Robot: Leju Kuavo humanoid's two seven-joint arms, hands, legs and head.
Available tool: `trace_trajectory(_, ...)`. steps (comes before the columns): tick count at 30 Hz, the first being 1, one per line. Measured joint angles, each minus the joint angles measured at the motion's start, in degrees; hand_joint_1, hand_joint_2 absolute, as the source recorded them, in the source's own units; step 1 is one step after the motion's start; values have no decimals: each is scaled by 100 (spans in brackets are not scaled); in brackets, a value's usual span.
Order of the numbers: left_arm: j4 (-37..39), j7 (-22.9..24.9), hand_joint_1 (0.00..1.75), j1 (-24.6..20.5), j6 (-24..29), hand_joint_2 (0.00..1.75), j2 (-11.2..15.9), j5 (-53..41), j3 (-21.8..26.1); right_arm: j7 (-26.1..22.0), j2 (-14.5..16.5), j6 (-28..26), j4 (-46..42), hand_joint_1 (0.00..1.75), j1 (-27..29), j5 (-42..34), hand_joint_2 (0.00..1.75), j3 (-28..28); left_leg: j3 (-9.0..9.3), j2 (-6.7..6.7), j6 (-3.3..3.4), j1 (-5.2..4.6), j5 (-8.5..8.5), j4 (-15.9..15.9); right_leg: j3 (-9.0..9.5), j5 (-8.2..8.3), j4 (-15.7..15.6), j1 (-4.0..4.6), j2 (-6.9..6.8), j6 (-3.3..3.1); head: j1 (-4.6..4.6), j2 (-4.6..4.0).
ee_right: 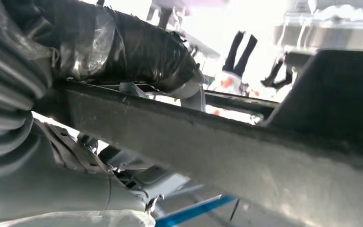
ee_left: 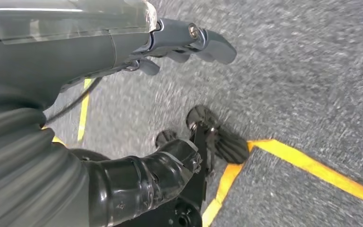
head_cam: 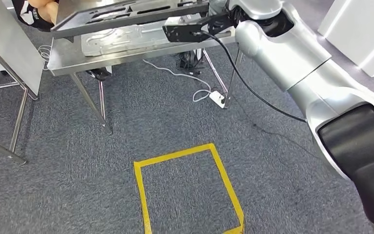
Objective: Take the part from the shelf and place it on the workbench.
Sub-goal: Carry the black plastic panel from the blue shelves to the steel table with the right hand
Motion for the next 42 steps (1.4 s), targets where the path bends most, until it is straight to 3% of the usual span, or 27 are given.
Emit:
trace_trajectory(2, 0, 9, 0, -4, 1, 175, -4, -1, 1, -13, -1, -3, -6, 175, -3, 5, 175, -1, 49, -5, 32, 17, 37, -56, 8, -49, 0, 1, 1, 62, -1, 0)
trace_trajectory(4, 0, 16, 0, -4, 1, 175, -10, -1, 1, -21, -3, -7, -9, 175, -21, 12, 175, -12, 124, 1, 68, 50, 30, -128, -109, -185, 243, -4, -2, 118, 1, 0)
trace_trajectory(7, 0, 25, 0, -16, 1, 175, -11, -1, 1, -17, -4, -8, 1, 175, -13, 14, 175, -34, 211, 6, 120, 55, -35, -148, -725, -543, 1289, -46, -5, 186, 0, 0)
trace_trajectory(8, 0, 27, 0, -20, 1, 175, -11, -1, 1, -18, -4, -8, 4, 175, 8, 14, 175, -35, 245, 2, 123, 56, -67, -146, -912, -560, 1545, -63, -7, 203, 1, -1)
trace_trajectory(9, 0, 28, 0, -22, 1, 175, -11, -1, 2, -19, -5, -8, 7, 175, 27, 14, 175, -35, 286, -4, 119, 58, -103, -140, -1007, -459, 1597, -83, -9, 216, 2, -1)
trace_trajectory(10, 0, 28, 0, -20, 3, 175, -11, -1, 2, -20, -5, -7, 9, 175, 39, 14, 175, -35, 333, -13, 108, 61, -145, -127, -993, -247, 1423, -102, -12, 223, 2, -1)
trace_trajectory(12, 0, 33, 0, -7, 9, 175, -17, -2, 5, -22, -4, -6, 10, 175, 38, 19, 175, -36, 403, -31, 69, 67, -240, -87, -742, 252, 686, -118, -18, 217, 2, 0)
trace_trajectory(13, 0, 38, 0, -5, 13, 175, -20, -3, 6, -24, -3, -6, 12, 175, 28, 23, 175, -38, 411, -38, 41, 62, -280, -59, -615, 382, 361, -107, -17, 202, 2, 0)
trace_trajectory(14, 0, 43, 0, -7, 16, 175, -23, -4, 7, -24, -1, -6, 15, 175, 23, 28, 175, -39, 406, -43, 13, 55, -305, -43, -538, 424, 172, -90, -15, 186, 1, 0)
trace_trajectory(16, 0, 54, 0, -22, 20, 175, -25, -5, 8, -26, 3, -6, 21, 175, 23, 39, 175, -40, 399, -49, -45, 45, -330, -41, -496, 368, 80, -59, -4, 138, -2, 0)
trace_trajectory(19, 0, 61, 0, -23, 21, 175, -26, -5, 8, -26, 5, -7, 27, 175, 32, 61, 175, -39, 365, -31, -123, 58, -463, 101, -417, 343, 31, -91, -8, 43, -5, 0)
trace_trajectory(22, 0, 63, 0, -20, 21, 175, -26, -5, 10, -21, 21, -5, 56, 175, 39, 72, 175, -39, -147, -13, -173, 68, -886, 1130, -329, 284, 11, -89, -13, -37, -6, 0)
trace_trajectory(23, 0, 65, 0, -20, 20, 175, -27, -5, 10, -25, 30, -4, 68, 175, 52, 72, 175, -39, -354, -13, -182, 70, -965, 1467, -299, 257, 11, -80, -10, -51, -5, 0)
trace_trajectory(24, 0, 67, 0, -19, 20, 175, -27, -5, 10, -28, 37, -3, 76, 175, 64, 73, 175, -39, -460, -12, -181, 70, -914, 1574, -267, 230, 13, -70, -6, -55, -6, 0)
trace_trajectory(25, 0, 69, 0, -18, 20, 175, -27, -5, 10, -32, 44, -3, 82, 175, 74, 74, 175, -39, -453, -12, -170, 69, -744, 1450, -225, 199, 14, -62, -2, -53, -6, 0)
trace_trajectory(27, 0, 71, 0, -16, 20, 175, -26, -5, 11, -34, 52, -4, 92, 175, 78, 78, 175, -39, -174, -11, -116, 59, -253, 705, -127, 127, 13, -51, -2, -41, -4, 0)
trace_trajectory(29, 0, 69, 0, -17, 18, 175, -23, -5, 12, -34, 54, -7, 102, 175, 63, 86, 175, -39, 97, -9, -63, 26, -29, 106, -79, 74, 10, -35, -4, -9, -4, 0)
trace_trajectory(31, 0, 66, 0, -21, 16, 175, -22, -7, 12, -38, 53, -8, 110, 175, 64, 91, 175, -39, 162, -10, -36, -5, -66, -28, -79, 59, -9, -26, -4, 32, -4, 0)
trace_trajectory(34, 0, 65, 0, -16, 16, 175, -24, -12, 15, -70, 53, -15, 111, 175, 71, 97, 175, -39, 239, -2, 23, 39, -81, -127, -95, -17, 54, -19, -6, 102, -2, 0)
trace_trajectory(36, 0, 63, 0, -12, 16, 175, -25, -17, 19, -86, 53, -20, 115, 175, 64, 100, 175, -40, 320, 8, 68, 66, -104, -180, -365, -245, 588, -28, -11, 137, -1, 0)
trace_trajectory(38, 0, 64, 0, -22, 16, 175, -24, -19, 22, -91, 54, -21, 128, 175, 82, 100, 175, -40, 374, 8, 97, 66, -157, -177, -834, -476, 1373, -46, -13, 164, 0, 0)
trace_trajectory(39, 0, 66, 0, -27, 15, 175, -24, -19, 22, -96, 54, -21, 139, 175, 105, 100, 175, -40, 406, 3, 100, 66, -190, -170, -1014, -475, 1603, -57, -14, 174, 0, 0)
trace_trajectory(40, 0, 69, 0, -28, 14, 175, -24, -19, 23, -100, 54, -20, 150, 175, 127, 101, 175, -39, 449, -7, 98, 66, -229, -160, -1088, -349, 1605, -67, -16, 177, 1, 0)
trace_trajectory(42, 0, 77, 0, -15, 12, 175, -30, -17, 26, -110, 54, -18, 169, 175, 148, 105, 175, -39, 548, -27, 80, 67, -325, -129, -921, 171, 987, -77, -21, 159, 1, 0)
